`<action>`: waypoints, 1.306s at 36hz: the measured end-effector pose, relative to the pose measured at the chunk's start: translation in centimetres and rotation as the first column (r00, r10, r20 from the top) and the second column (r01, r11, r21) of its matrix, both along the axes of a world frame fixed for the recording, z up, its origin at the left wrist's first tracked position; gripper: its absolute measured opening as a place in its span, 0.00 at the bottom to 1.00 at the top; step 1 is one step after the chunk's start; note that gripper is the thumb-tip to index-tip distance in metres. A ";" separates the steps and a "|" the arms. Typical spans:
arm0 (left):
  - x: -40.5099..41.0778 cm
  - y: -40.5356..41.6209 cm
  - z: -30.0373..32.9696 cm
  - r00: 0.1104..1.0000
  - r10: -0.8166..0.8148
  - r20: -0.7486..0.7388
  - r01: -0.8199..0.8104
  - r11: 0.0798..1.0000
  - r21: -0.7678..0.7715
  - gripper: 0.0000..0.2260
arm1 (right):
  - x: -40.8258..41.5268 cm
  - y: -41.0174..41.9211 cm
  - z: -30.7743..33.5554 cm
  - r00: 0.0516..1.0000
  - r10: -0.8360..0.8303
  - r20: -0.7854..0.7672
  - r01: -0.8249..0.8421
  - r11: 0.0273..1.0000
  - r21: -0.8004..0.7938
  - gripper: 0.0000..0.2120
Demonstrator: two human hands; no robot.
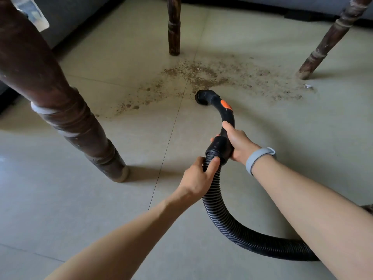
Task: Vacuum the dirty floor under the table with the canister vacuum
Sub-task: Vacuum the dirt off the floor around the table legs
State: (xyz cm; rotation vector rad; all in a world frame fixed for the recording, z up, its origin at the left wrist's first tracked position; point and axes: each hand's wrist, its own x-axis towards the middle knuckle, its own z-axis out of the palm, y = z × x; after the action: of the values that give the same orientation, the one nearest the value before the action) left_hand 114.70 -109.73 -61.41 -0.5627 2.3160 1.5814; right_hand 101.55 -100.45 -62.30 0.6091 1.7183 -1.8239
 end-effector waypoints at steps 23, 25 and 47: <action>-5.2 -2.3 -0.4 0.996 0.082 -0.034 -0.081 0.996 0.030 0.20 | -6.3 -2.2 -1.4 1.000 -0.005 -0.028 0.010 0.982 0.187 0.24; -5.0 -2.5 -0.5 0.995 0.096 -0.036 -0.095 0.995 0.029 0.20 | -6.0 -2.7 -1.2 1.000 0.014 -0.024 -0.010 0.983 0.183 0.25; -1.6 -2.1 -0.9 0.996 0.081 -0.049 -0.078 0.995 0.062 0.19 | -2.1 -2.1 -0.4 0.997 0.063 0.034 -0.063 0.998 -0.017 0.17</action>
State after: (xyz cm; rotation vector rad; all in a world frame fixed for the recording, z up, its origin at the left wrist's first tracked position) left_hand 113.12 -111.81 -62.31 -0.6142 2.3012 1.7141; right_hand 99.44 -102.60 -62.66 0.5701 1.6801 -1.7720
